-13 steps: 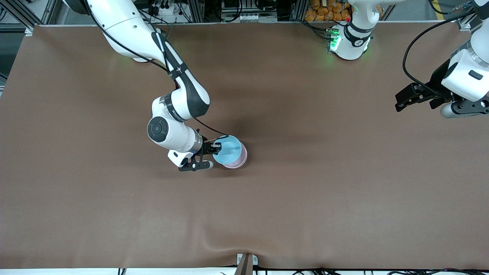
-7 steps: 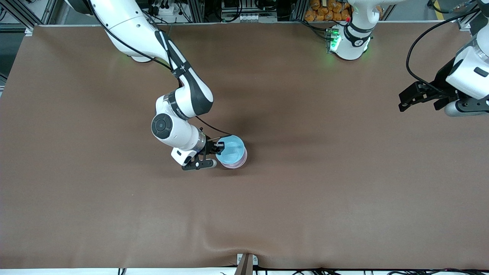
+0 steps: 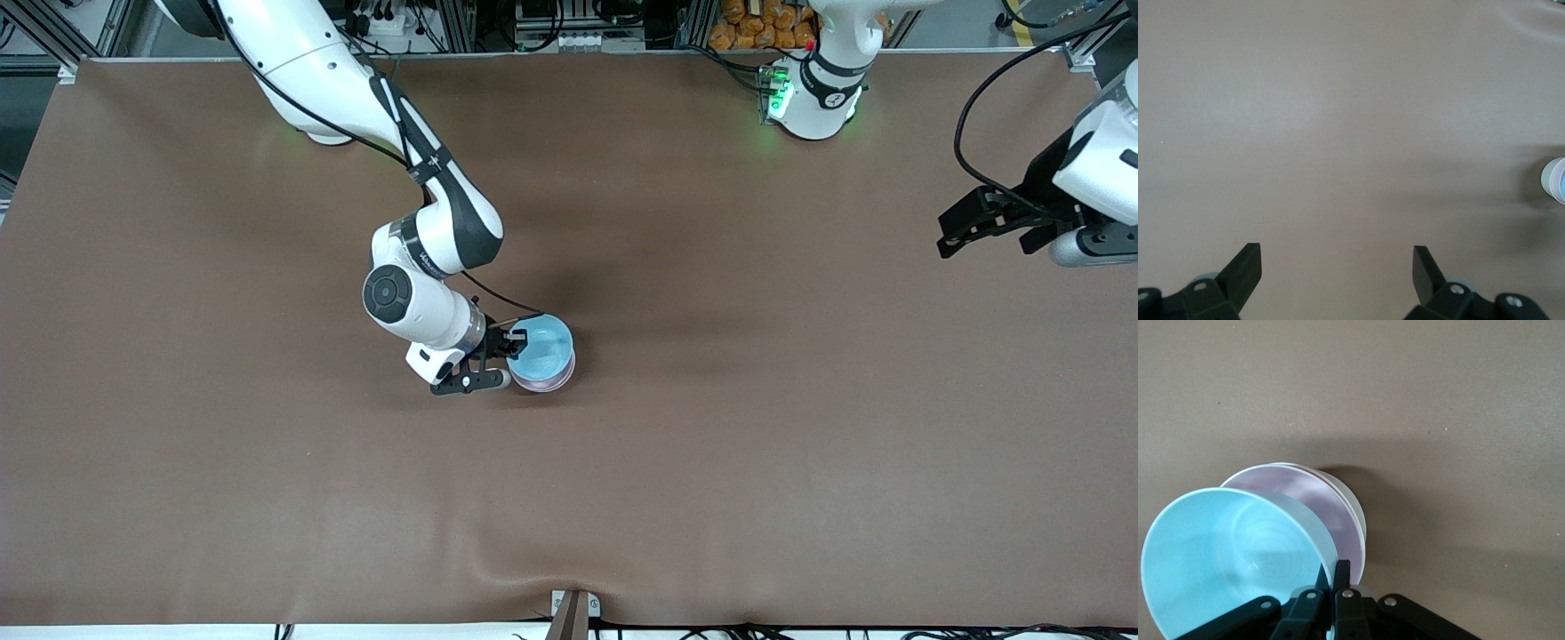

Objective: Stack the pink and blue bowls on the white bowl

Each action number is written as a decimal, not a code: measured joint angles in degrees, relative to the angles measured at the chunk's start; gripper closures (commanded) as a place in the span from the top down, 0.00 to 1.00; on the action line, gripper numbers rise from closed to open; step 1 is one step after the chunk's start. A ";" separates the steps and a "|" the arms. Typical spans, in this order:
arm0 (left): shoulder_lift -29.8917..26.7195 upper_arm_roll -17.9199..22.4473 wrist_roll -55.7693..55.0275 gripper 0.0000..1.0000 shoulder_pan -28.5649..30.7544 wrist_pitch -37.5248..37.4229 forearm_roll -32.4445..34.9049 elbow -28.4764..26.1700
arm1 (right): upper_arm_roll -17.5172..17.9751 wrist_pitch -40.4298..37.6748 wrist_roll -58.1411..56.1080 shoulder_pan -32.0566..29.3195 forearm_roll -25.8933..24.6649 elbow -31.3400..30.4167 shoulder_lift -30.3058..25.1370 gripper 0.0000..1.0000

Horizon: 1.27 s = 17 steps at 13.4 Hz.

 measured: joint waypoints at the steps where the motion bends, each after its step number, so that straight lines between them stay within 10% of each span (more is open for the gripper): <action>1: -0.07 0.01 1.08 1.00 0.19 -0.02 0.00 -0.01 | -0.01 0.06 0.00 0.00 0.00 0.00 0.00 1.00; 9: -6.20 8.33 1.74 1.00 -7.81 -0.59 0.00 -7.35 | -1.72 -0.89 0.05 -2.10 0.03 0.70 -2.00 1.00; 17: -6.55 8.67 1.74 1.00 -7.77 -0.93 0.00 -8.00 | -11.37 -28.41 -6.62 -14.95 -13.07 1.89 -23.40 1.00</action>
